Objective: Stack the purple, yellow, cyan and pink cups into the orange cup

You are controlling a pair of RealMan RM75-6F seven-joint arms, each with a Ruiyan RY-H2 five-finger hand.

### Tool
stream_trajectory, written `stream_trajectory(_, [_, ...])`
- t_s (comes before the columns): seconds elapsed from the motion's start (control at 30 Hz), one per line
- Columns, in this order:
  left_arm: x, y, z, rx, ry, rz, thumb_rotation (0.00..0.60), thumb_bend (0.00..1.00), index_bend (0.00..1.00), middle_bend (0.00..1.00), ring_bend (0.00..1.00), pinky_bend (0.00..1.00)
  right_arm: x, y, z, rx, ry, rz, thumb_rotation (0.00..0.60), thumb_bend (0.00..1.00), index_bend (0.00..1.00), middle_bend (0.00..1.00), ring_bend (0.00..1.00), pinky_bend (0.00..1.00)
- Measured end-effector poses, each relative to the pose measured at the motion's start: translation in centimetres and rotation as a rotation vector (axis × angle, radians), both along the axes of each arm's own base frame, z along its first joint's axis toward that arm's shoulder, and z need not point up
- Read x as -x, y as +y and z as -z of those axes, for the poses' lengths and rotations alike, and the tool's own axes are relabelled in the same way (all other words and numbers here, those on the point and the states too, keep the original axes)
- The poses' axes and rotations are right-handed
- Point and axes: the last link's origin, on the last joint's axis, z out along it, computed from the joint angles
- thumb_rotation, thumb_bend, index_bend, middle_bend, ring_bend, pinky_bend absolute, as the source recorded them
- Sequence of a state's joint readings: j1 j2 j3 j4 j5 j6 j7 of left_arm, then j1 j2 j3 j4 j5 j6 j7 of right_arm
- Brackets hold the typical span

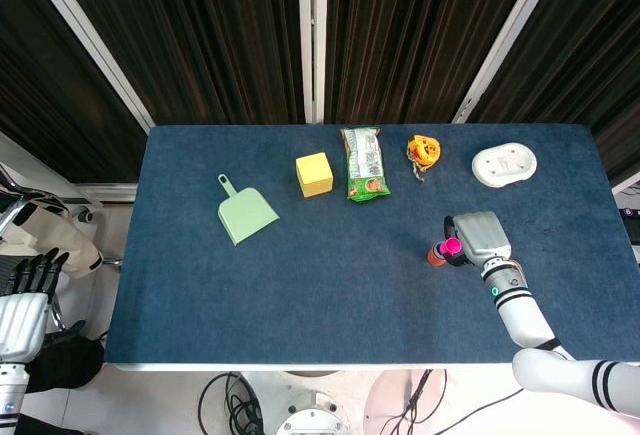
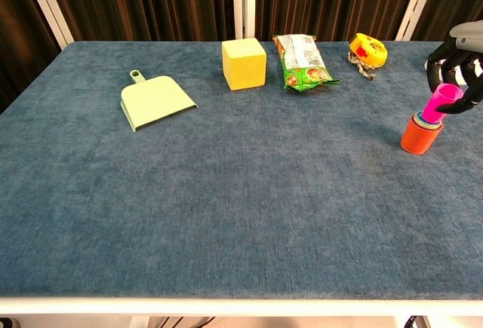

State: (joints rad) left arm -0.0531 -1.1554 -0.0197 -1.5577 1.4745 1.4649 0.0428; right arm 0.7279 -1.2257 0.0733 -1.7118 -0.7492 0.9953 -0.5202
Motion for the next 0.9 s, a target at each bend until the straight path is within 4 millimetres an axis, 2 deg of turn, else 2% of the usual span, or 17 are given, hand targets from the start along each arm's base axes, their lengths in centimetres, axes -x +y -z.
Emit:
stream_trajectory(0.27, [0.1,0.0,0.0,0.001,-0.002,-0.003,0.600,0.06,0.04,0.00,0.00,0.00,-0.2,0.0,0.4,-0.007,-0.007,-0.003,0.600,0.24,0.59,0.55,0.61,0.73])
stream_trajectory(0.37, [0.2,-0.1,0.0,0.000,-0.004,-0.004,0.600,0.06,0.04,0.00,0.00,0.00,0.0,0.0,0.4,-0.019,0.004,0.000,0.600,0.16,0.50,0.50,0.61,0.73])
stream_trajectory(0.53, [0.4,-0.1,0.0,0.002,-0.005,-0.009,0.600,0.06,0.04,0.00,0.00,0.00,0.0,0.0,0.2,-0.028,-0.006,0.007,0.600,0.07,0.42,0.44,0.61,0.73])
stream_trajectory(0.8, [0.2,-0.1,0.0,-0.001,-0.003,-0.003,0.600,0.06,0.04,0.00,0.00,0.00,-0.3,0.1,-1.2,0.046,-0.027,-0.039,0.600,0.05,0.37,0.40,0.60,0.73])
stream_trajectory(0.87, [0.2,-0.1,0.0,-0.001,-0.002,-0.001,0.600,0.06,0.04,0.00,0.00,0.00,-0.3,0.5,-1.8,0.077,-0.028,-0.063,0.600,0.03,0.34,0.38,0.57,0.72])
stream_trajectory(0.9, [0.1,-0.1,0.0,-0.002,0.000,0.000,0.600,0.06,0.04,0.00,0.00,0.00,-0.3,0.7,-2.1,0.093,-0.027,-0.078,0.600,0.03,0.29,0.35,0.51,0.69])
